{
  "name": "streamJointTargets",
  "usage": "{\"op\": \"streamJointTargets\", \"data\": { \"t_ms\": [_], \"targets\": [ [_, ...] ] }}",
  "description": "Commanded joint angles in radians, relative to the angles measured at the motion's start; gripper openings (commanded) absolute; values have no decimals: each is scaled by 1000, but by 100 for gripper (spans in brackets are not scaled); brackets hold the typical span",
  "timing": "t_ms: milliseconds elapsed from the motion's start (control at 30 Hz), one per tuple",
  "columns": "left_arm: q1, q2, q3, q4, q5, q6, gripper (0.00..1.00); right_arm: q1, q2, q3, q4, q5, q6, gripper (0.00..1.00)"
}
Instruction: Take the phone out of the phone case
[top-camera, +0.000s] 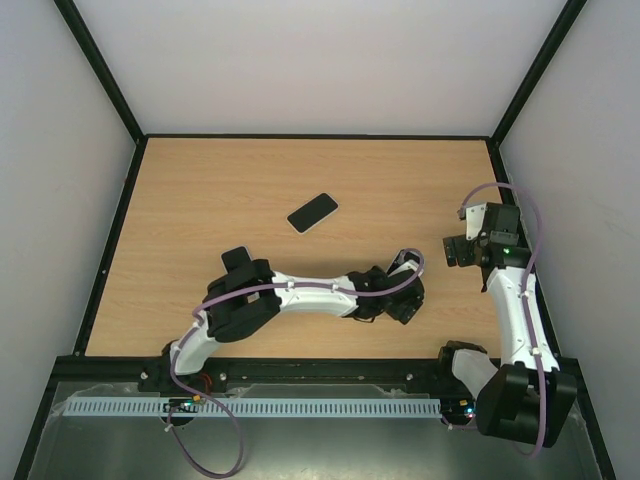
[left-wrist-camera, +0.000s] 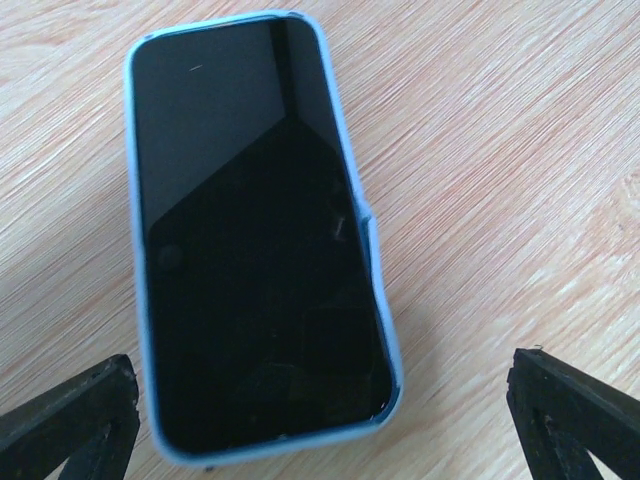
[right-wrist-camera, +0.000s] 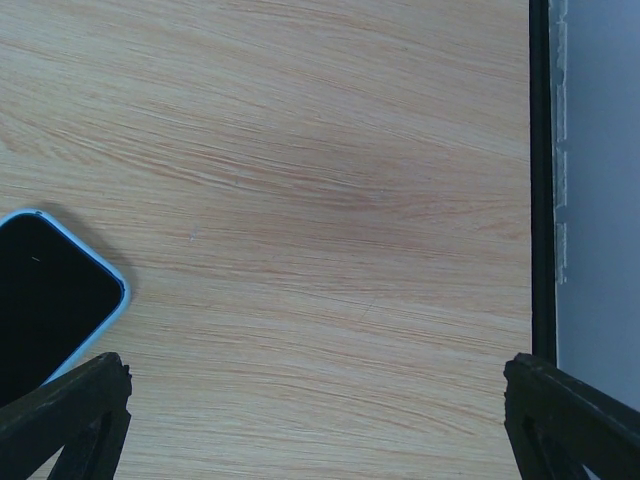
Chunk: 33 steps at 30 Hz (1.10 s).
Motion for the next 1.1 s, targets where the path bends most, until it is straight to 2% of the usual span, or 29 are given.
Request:
{"op": "streamJointTargets", "data": {
  "t_ms": [0,133,267,467,633,867,1067],
  "targets": [
    [-4,63,88,-71,32,28,100,-6,29,47,-40,3,-8,97],
    [-2,109,146,-144,-21,38,100,-8,67,83,-47,-3,0,98],
    [33,105,127,-190,-61,36,100,-9,108,118,-49,-8,3,98],
    [196,-5,-9,-179,-118,-29,100,-9,177,144,-40,-72,-18,98],
    [342,-133,-154,-54,-59,-129,100,-4,241,163,-111,-263,-215,97],
    [349,-243,-226,-39,14,-114,100,80,372,228,-186,-324,-397,98],
    [349,-422,-364,11,76,-122,100,182,509,285,-246,-326,-531,97]
  ]
}}
